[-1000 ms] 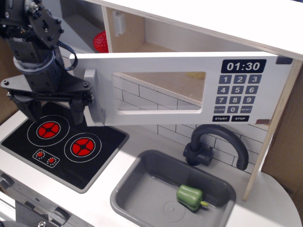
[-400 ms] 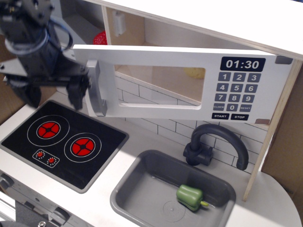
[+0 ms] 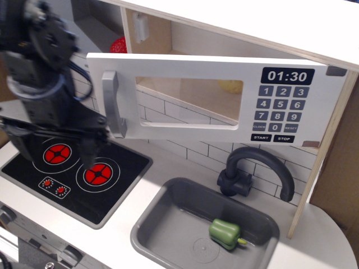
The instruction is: Close microwave
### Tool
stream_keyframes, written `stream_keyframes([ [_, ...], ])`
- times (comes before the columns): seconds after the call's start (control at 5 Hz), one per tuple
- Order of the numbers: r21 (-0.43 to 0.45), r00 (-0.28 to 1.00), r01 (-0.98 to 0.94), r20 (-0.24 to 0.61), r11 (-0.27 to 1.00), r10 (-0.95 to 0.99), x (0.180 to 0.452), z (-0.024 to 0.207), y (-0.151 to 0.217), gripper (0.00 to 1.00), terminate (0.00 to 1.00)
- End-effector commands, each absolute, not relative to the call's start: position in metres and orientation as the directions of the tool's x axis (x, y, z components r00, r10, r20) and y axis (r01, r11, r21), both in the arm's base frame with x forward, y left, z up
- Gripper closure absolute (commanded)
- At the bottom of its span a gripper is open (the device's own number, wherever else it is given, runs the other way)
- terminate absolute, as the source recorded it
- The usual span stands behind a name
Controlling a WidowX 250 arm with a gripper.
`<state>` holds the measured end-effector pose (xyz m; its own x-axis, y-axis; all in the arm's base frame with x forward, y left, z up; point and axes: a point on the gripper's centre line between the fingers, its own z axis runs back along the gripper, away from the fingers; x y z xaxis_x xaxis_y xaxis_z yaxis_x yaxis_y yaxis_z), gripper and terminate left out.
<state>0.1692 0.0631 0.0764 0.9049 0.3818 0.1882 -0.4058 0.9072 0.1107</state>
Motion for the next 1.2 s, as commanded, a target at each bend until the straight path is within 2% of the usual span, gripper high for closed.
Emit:
stream_keyframes([
  [0.0,0.070,0.882,-0.463,0.132,0.884,0.452,0.214,0.055,0.023,0.00,0.00],
  [0.2,-0.003,0.862,-0.500,0.103,0.866,0.497,0.244,0.043,0.011,0.00,0.00],
  [0.6,-0.106,0.840,-0.506,0.165,0.856,0.517,0.278,0.048,0.019,0.00,0.00],
  [0.8,-0.154,0.836,-0.485,0.208,0.861,0.508,0.296,0.055,0.035,0.00,0.00],
  [1.0,-0.160,0.846,-0.419,0.288,0.894,0.448,0.311,0.058,0.043,0.00,0.00],
])
